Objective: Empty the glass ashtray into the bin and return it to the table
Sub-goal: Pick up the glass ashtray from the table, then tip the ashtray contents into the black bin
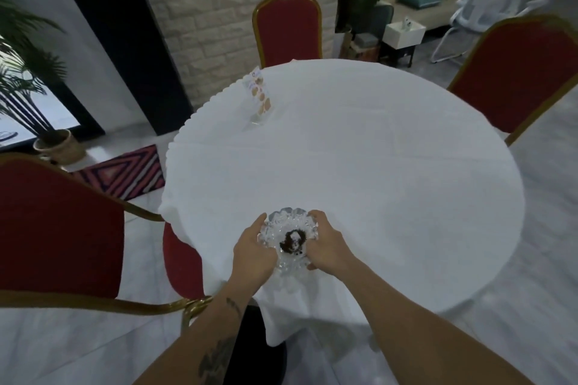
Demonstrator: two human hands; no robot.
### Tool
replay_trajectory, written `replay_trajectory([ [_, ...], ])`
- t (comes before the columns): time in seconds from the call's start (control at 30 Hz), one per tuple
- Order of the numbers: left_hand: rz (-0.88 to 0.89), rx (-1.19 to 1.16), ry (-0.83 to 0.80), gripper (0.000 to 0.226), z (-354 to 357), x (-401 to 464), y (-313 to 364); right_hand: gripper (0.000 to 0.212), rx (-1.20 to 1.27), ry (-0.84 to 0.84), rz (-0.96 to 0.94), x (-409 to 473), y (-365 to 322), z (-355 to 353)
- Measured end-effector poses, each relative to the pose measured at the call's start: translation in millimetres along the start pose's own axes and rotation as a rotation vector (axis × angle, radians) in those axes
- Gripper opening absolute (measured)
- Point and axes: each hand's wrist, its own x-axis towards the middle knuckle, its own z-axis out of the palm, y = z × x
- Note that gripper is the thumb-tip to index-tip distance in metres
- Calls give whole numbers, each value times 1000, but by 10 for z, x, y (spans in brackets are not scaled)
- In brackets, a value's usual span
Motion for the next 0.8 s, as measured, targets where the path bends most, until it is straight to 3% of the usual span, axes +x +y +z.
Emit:
replay_trajectory([
  [0.43,136,7,6,56,-1213,-881,-483,73,-18,2,-128,-1263,-295,913],
  [0.8,201,145,-80,56,-2082,-1500,-1129,52,55,16,-175,-1885,-196,1910],
])
